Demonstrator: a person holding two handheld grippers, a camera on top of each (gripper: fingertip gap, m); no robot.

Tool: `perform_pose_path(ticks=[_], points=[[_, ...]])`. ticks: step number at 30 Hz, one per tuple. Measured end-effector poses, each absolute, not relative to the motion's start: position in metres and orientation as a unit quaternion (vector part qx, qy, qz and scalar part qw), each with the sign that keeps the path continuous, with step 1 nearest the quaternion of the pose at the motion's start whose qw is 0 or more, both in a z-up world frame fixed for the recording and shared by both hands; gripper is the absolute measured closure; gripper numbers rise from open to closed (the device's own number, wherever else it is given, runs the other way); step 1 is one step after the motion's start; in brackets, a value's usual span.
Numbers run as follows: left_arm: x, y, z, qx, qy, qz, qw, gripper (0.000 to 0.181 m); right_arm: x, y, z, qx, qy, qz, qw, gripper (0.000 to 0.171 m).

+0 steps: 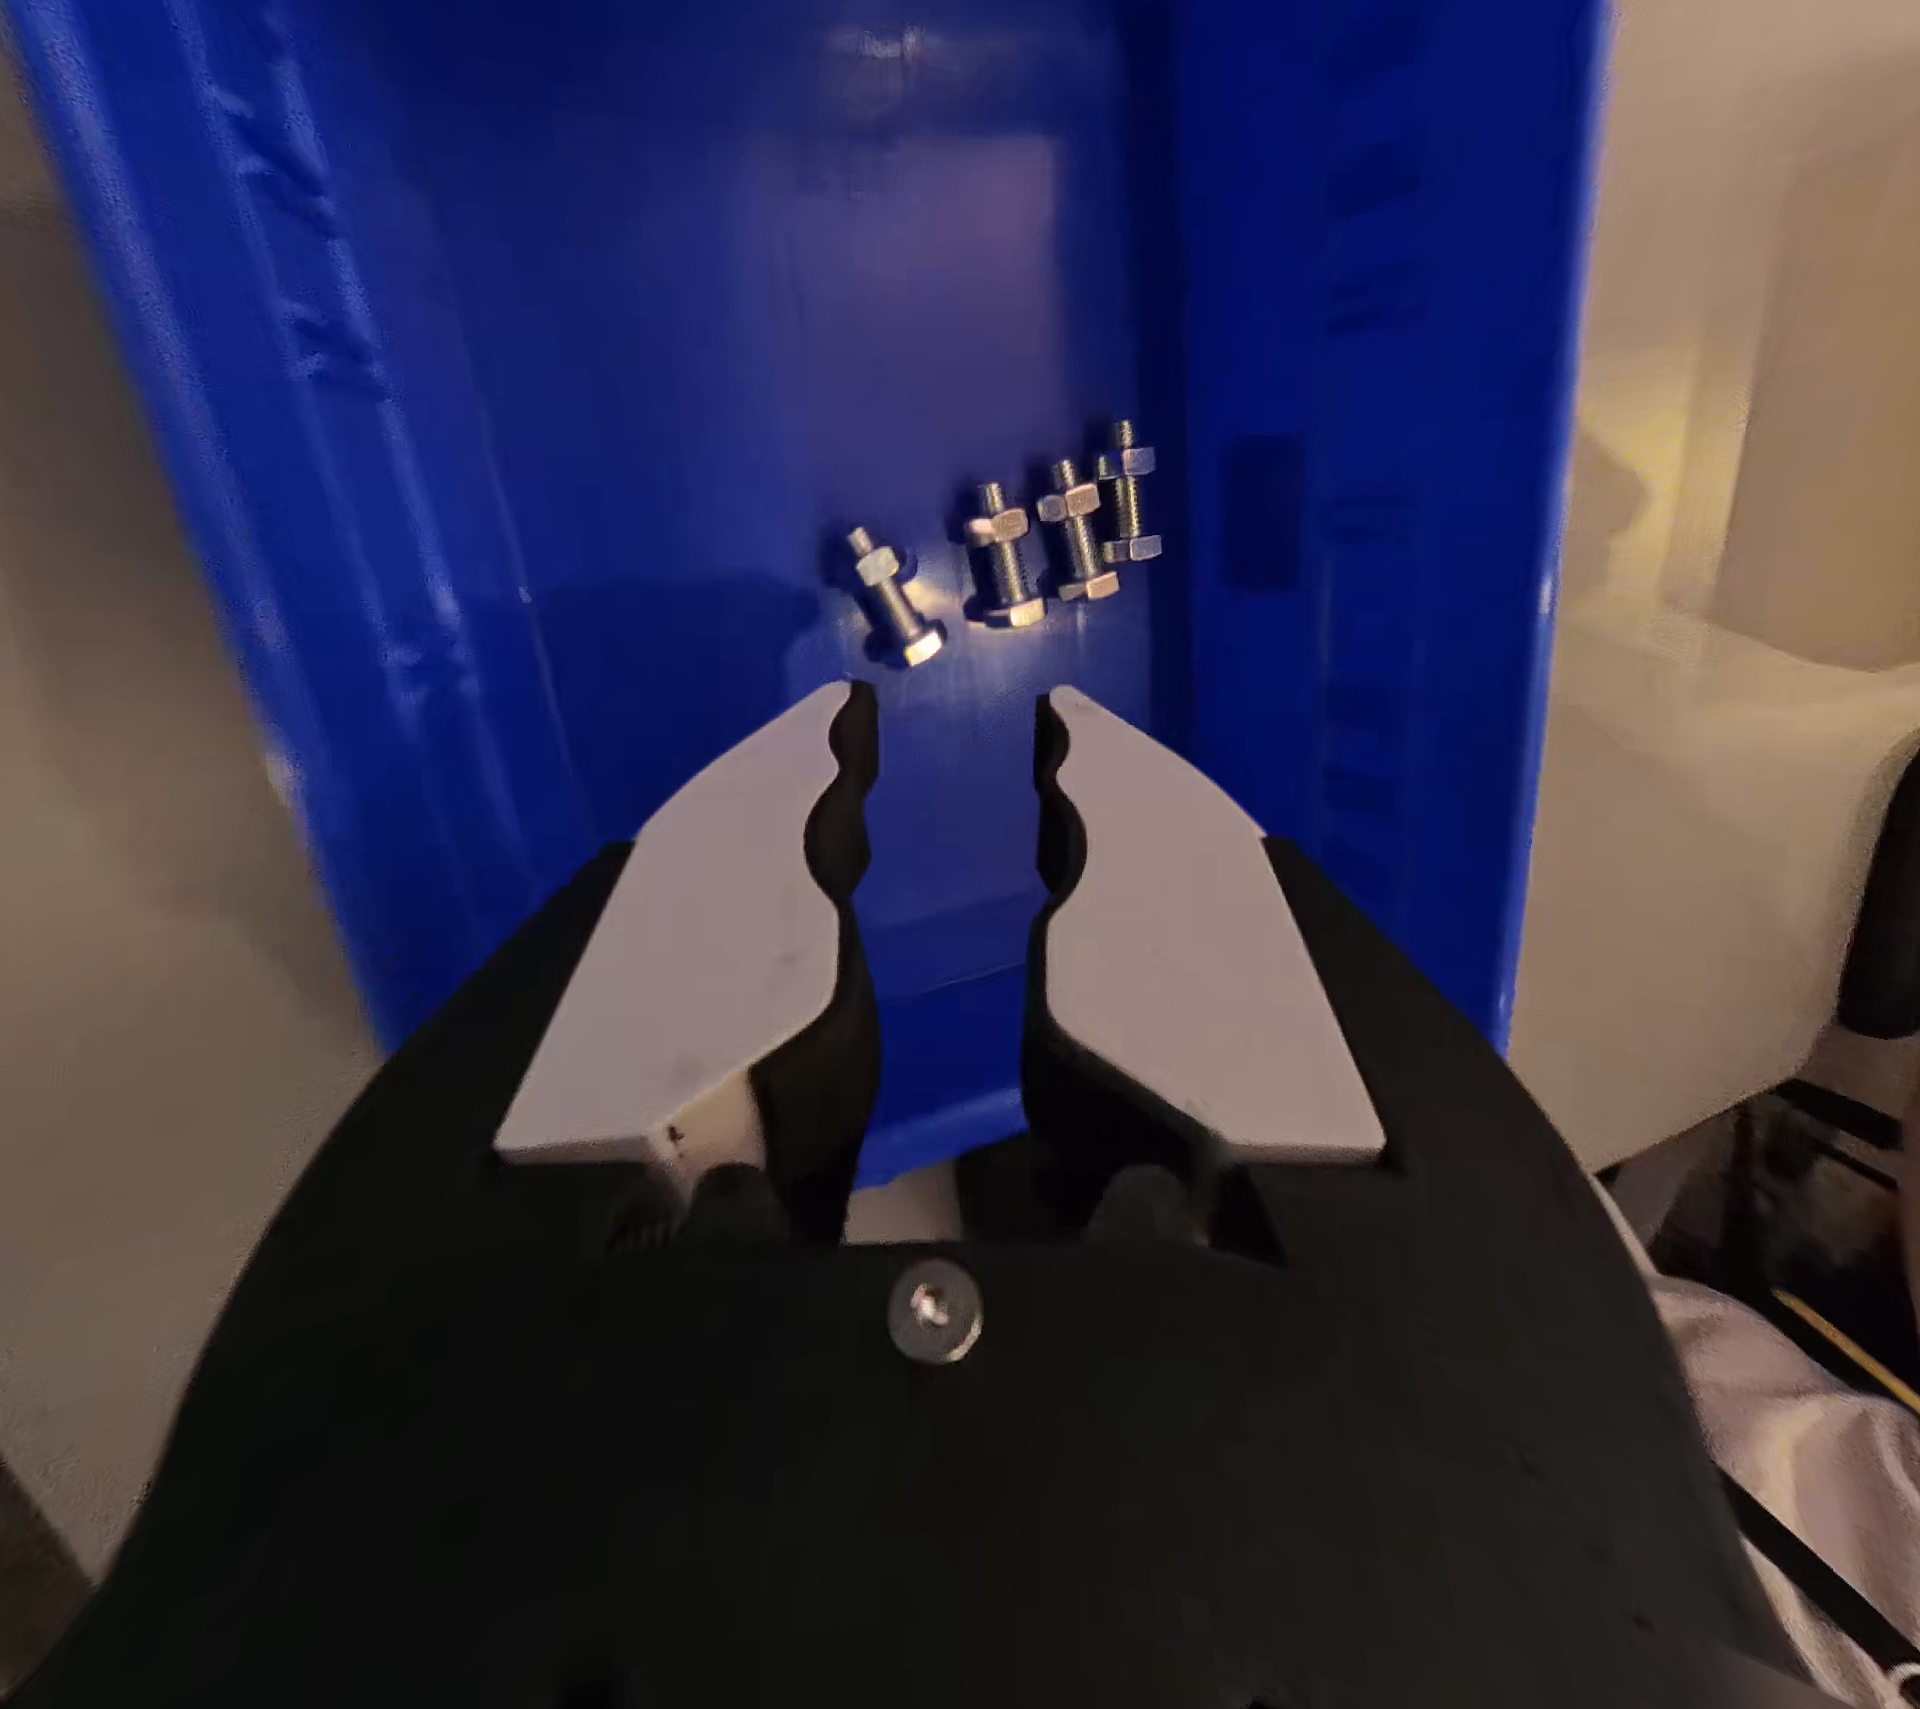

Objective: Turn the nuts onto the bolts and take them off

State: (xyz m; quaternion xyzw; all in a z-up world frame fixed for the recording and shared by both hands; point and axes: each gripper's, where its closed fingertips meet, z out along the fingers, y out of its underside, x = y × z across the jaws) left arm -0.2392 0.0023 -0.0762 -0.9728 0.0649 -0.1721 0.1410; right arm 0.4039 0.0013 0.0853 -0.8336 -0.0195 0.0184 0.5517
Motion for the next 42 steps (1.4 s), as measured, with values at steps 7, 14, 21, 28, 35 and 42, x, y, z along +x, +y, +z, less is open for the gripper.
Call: perform_pose_path(ticks=[7,14,21,28,35,42], points=[[-0.235,0.007,-0.119,-0.986,0.053,-0.145,0.058,0.157,0.326,-0.002,0.111,-0.793,-0.128,0.079,0.59,0.12],[-0.233,0.011,-0.143,-0.994,0.053,-0.095,0.012,0.155,0.321,0.004,0.096,-0.805,-0.141,0.112,0.566,0.12],[-0.233,0.005,-0.145,-0.992,0.094,-0.082,-0.001,0.171,0.315,-0.002,0.1,-0.797,-0.156,0.124,0.57,0.122],[-0.197,0.008,-0.03,-0.943,0.154,-0.189,0.226,0.172,0.261,-0.014,0.13,-0.732,-0.231,0.15,0.623,0.128],[-0.044,-0.055,0.111,-0.711,0.396,-0.397,0.424,0.172,0.111,-0.097,0.164,-0.536,-0.401,0.444,0.596,0.13],[0.049,-0.115,0.13,-0.599,0.502,-0.458,0.423,0.172,0.071,-0.1,0.156,-0.501,-0.356,0.547,0.569,0.133]])
